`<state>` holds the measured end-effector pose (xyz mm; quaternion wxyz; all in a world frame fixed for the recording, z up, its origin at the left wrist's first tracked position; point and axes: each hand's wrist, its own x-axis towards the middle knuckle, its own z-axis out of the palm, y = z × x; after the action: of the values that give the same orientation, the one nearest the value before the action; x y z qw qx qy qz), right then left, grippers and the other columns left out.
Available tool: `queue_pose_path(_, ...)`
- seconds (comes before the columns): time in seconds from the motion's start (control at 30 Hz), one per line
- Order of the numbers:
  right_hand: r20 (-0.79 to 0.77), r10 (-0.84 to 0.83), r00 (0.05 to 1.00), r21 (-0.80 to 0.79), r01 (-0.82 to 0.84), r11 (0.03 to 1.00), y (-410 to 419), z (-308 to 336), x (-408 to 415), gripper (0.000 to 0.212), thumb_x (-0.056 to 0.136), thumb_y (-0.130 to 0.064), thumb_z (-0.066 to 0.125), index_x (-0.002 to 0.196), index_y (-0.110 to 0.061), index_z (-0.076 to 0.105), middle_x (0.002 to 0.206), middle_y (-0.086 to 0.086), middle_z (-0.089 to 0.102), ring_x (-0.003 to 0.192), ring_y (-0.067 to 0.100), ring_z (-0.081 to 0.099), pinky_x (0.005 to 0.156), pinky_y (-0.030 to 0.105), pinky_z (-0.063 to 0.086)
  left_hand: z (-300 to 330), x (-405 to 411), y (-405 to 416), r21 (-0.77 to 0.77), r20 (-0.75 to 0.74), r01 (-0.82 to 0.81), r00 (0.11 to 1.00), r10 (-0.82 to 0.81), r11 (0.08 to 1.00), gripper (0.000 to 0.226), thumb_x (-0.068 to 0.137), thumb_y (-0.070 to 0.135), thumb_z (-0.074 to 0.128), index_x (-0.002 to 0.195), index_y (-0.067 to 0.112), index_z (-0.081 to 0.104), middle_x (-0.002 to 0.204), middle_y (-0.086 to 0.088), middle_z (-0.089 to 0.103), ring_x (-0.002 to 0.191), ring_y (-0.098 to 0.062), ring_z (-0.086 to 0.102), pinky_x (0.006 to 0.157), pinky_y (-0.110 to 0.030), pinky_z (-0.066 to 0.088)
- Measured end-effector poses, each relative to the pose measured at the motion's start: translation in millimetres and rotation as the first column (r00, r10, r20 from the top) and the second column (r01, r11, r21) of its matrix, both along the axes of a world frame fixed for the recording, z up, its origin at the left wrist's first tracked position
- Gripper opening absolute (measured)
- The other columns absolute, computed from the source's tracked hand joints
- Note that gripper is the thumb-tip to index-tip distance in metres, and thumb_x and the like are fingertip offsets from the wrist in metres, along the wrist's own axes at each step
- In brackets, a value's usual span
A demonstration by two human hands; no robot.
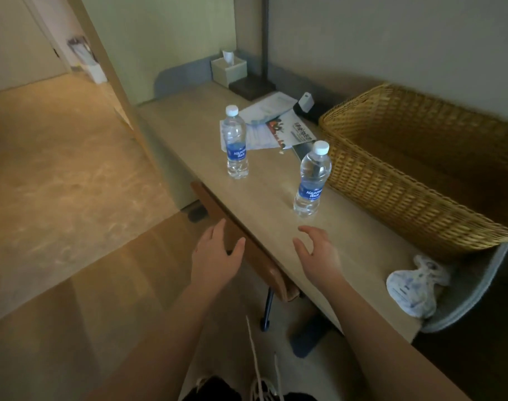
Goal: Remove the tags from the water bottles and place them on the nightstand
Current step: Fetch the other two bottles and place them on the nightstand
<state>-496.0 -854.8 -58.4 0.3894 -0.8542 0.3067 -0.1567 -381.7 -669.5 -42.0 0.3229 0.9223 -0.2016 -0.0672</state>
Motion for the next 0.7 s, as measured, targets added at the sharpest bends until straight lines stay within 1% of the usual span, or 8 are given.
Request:
queue_pose_path(0.13,0.067,-0.185,0.981,0.011,0.184,0.983,-18.4,-2.2,24.4,0.028,0.091,-0.023,0.06,0.118,-0.016,0.061,0.12,0.002,0.058,0.107,0.015,0.055,0.086,0.02,0.036,0.3,51.4,-35.6,-0.083,-0.016,0.066,0.998,-0.067,0.994,0.065,0.091,0.042,0.056,0.147,0.014,0.035,0.145,-0.01,0.042,0.134,-0.025,0.039,0.11,-0.04,0.033)
queue_pose_path(0.27,0.203,-0.394,0.896,-0.001,0.403,0.915,-25.2,2.4,51.4,0.024,0.087,-0.023,0.065,0.109,-0.014,0.061,0.109,-0.001,0.055,0.098,0.014,0.054,0.084,0.026,0.042,-0.1,104.4,-66.6,-0.173,0.016,0.055,0.998,-0.053,0.983,0.066,0.087,0.034,0.063,0.143,0.013,0.037,0.142,-0.013,0.04,0.131,-0.028,0.037,0.105,-0.034,0.03)
queue_pose_path(0.37,0.27,-0.533,0.802,0.038,0.544,0.838,-24.2,11.6,79.4,0.045,0.081,-0.034,0.072,0.117,-0.015,0.053,0.111,-0.005,0.046,0.102,0.01,0.049,0.086,0.025,0.04,3.6,144.7,-85.5,-0.281,0.13,0.125,0.987,-0.092,0.951,0.07,0.082,0.027,0.071,0.14,0.008,0.036,0.135,-0.017,0.04,0.123,-0.031,0.04,0.097,-0.033,0.031)
queue_pose_path(0.43,0.324,-0.588,0.741,0.024,0.615,0.788,-23.1,16.9,96.4,0.057,0.077,-0.036,0.075,0.123,-0.016,0.048,0.115,-0.004,0.044,0.107,0.009,0.047,0.088,0.026,0.04,5.6,172.3,-95.8,-0.357,0.198,0.164,0.975,-0.097,0.92,0.079,0.08,0.027,0.074,0.142,0.006,0.031,0.14,-0.021,0.035,0.128,-0.034,0.036,0.101,-0.042,0.035)
queue_pose_path(0.5,0.365,-0.619,0.696,-0.005,0.666,0.746,-23.9,20.8,110.4,0.067,0.075,-0.036,0.078,0.128,-0.016,0.043,0.122,0.0,0.044,0.114,0.013,0.046,0.094,0.03,0.042,7.7,198.6,-104.6,-0.42,0.205,0.155,0.976,-0.074,0.894,0.088,0.078,0.031,0.076,0.146,0.01,0.024,0.147,-0.023,0.027,0.137,-0.036,0.027,0.107,-0.051,0.033)
queue_pose_path(0.53,0.366,-0.636,0.68,-0.005,0.684,0.729,-26.1,22.2,116.6,0.074,0.073,-0.037,0.078,0.132,-0.015,0.04,0.128,0.003,0.042,0.119,0.016,0.045,0.098,0.033,0.042,9.0,211.4,-108.9,-0.448,0.189,0.151,0.979,-0.072,0.881,0.093,0.077,0.034,0.077,0.148,0.012,0.022,0.15,-0.022,0.022,0.14,-0.032,0.022,0.109,-0.051,0.032)
queue_pose_path(0.6,0.339,-0.679,0.651,0.018,0.718,0.696,-30.7,24.4,126.1,0.09,0.071,-0.043,0.078,0.141,-0.014,0.031,0.141,0.009,0.034,0.131,0.022,0.037,0.106,0.038,0.037,12.5,235.2,-118.0,-0.501,0.155,0.18,0.981,-0.116,0.847,0.103,0.072,0.04,0.08,0.149,0.018,0.017,0.154,-0.016,0.017,0.142,-0.019,0.015,0.11,-0.043,0.03)
queue_pose_path(0.7,0.331,-0.704,0.628,0.026,0.74,0.672,-39.1,28.1,136.1,0.106,0.065,-0.053,0.075,0.148,-0.018,0.019,0.154,0.009,0.018,0.142,0.02,0.018,0.109,0.036,0.025,17.2,262.8,-134.7,-0.59,0.052,0.218,0.971,-0.233,0.778,0.117,0.061,0.039,0.087,0.15,0.03,0.013,0.153,-0.008,0.018,0.139,-0.018,0.027,0.104,-0.029,0.037)
